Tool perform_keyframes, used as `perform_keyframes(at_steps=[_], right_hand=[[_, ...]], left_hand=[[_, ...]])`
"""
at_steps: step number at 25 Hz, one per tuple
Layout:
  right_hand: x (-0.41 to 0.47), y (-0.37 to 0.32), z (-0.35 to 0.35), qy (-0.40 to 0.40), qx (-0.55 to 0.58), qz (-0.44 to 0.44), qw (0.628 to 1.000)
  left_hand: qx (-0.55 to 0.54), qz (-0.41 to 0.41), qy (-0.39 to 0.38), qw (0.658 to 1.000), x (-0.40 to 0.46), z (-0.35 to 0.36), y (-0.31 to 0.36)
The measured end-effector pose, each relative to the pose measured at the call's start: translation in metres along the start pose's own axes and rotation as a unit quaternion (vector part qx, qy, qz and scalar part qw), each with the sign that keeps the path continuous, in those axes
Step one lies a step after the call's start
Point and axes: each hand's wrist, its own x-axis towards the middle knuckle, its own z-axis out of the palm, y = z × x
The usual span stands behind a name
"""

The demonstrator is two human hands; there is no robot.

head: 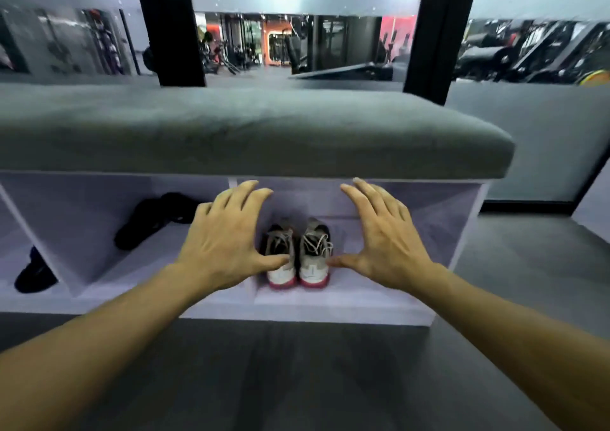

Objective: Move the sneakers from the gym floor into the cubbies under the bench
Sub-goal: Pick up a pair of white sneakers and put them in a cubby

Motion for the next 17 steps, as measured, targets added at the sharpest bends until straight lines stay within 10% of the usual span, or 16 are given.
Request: perform_keyframes(at_steps=[17], right_hand=[[0.155,-0.133,-0.807,0.1,-0.088,0.019,0.991]], left_hand=[[0.034,0.039,0.129,0.99,0.162,-0.815,0.042]])
